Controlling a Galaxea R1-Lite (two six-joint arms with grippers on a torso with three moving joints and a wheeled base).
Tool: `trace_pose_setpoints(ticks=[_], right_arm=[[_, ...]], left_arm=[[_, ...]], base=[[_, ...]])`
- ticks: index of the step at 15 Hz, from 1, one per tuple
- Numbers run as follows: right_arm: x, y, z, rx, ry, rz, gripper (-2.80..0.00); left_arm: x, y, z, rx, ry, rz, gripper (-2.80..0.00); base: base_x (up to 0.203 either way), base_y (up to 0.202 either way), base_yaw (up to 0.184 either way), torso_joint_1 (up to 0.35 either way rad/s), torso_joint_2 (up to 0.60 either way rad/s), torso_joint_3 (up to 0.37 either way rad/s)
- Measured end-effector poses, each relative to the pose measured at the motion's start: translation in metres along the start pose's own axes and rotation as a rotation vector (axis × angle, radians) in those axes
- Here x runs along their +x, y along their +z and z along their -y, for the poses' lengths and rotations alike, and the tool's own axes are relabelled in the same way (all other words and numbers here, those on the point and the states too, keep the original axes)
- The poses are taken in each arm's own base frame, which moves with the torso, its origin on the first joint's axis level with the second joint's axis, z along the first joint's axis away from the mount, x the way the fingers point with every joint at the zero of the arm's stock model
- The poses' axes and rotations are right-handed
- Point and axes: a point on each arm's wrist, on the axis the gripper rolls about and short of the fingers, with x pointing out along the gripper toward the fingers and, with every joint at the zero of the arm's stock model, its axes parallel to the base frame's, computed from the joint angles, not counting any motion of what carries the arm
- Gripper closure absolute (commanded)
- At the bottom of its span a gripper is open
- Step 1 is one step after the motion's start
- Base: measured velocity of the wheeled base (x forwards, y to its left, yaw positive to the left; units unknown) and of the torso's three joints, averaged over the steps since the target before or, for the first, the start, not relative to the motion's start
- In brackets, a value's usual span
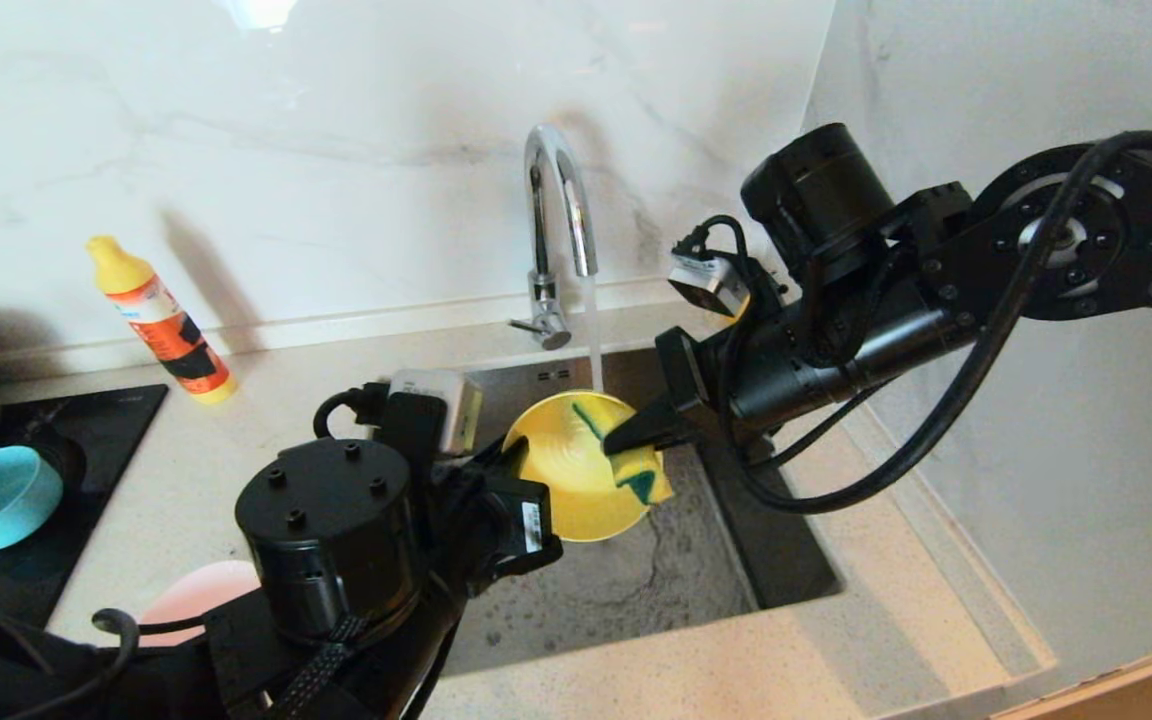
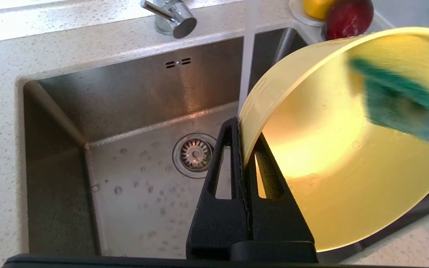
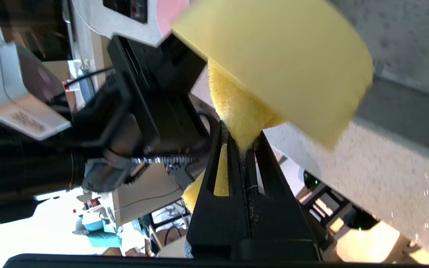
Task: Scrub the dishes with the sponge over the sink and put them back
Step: Wipe the bowl
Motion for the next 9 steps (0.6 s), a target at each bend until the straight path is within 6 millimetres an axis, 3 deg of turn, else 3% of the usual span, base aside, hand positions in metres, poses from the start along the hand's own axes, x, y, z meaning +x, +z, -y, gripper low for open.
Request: trace_pose_setpoints(ticks=[9], right_arm=[[-0.001, -0.015, 0.007, 0.027, -0.025, -0.049, 0.0]], left_arm=[[-0.001, 0.01, -0.004, -0.019, 0.007, 0.032, 0.0]], base=[[0.0, 0.0, 0.0, 0.0, 0.0, 0.0]])
